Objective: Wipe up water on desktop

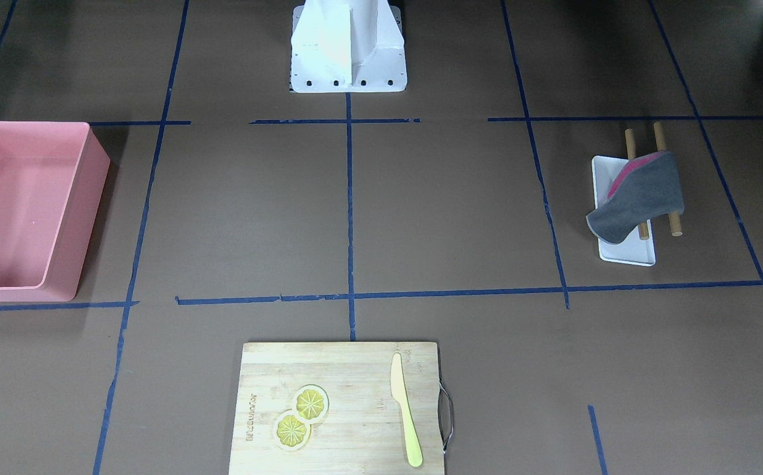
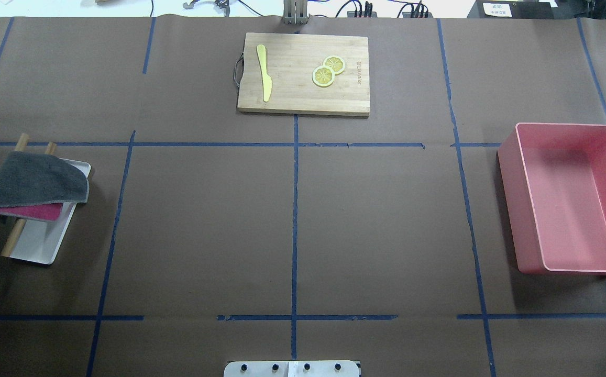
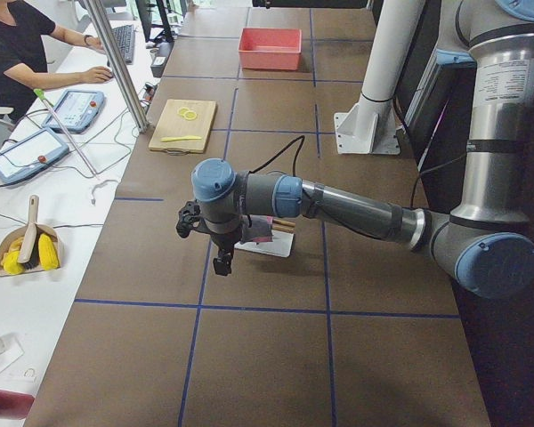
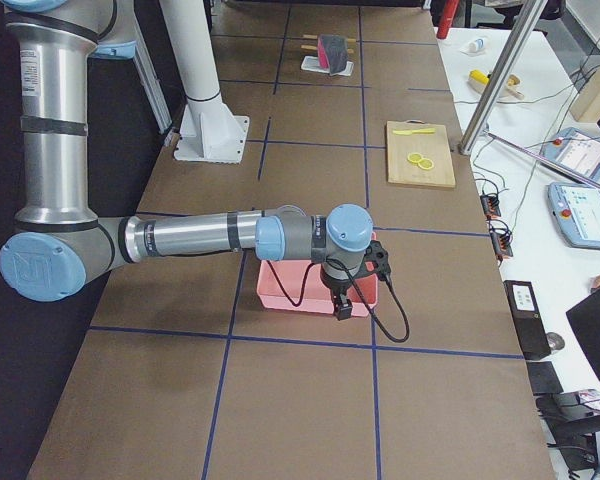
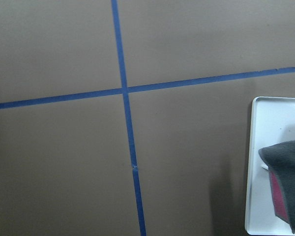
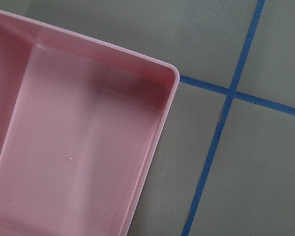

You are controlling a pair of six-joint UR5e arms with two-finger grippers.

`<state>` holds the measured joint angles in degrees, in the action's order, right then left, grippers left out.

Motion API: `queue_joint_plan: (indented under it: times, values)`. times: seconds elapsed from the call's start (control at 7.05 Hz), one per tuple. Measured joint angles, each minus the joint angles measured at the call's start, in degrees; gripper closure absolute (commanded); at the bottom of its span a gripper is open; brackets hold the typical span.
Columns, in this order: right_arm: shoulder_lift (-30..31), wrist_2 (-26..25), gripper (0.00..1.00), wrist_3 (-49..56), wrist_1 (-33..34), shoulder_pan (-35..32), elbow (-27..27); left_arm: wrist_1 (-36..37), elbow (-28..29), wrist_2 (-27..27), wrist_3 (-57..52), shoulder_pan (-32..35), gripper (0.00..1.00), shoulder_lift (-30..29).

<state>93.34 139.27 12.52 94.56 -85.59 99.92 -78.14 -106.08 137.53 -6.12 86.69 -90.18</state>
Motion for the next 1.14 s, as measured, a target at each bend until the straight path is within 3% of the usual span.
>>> queue_joint_plan:
  times: [0.57, 0.85, 1.14]
  values:
    - [-0.39, 1.82, 0.00, -0.14, -1.14, 1.91, -0.78, -1.47, -8.78, 0.71, 14.10, -12.16, 0.00, 0.07]
    - [-0.52, 1.80, 0.00, -0.20, -1.89, 2.70, -0.85, -6.29, -8.35, -4.20, 20.95, -19.57, 0.01, 0.04]
    - [-0.65, 1.81, 0.00, -0.23, -2.00, 2.92, -0.86, -10.73, -4.41, -7.36, 23.84, -22.60, 0.08, -0.89]
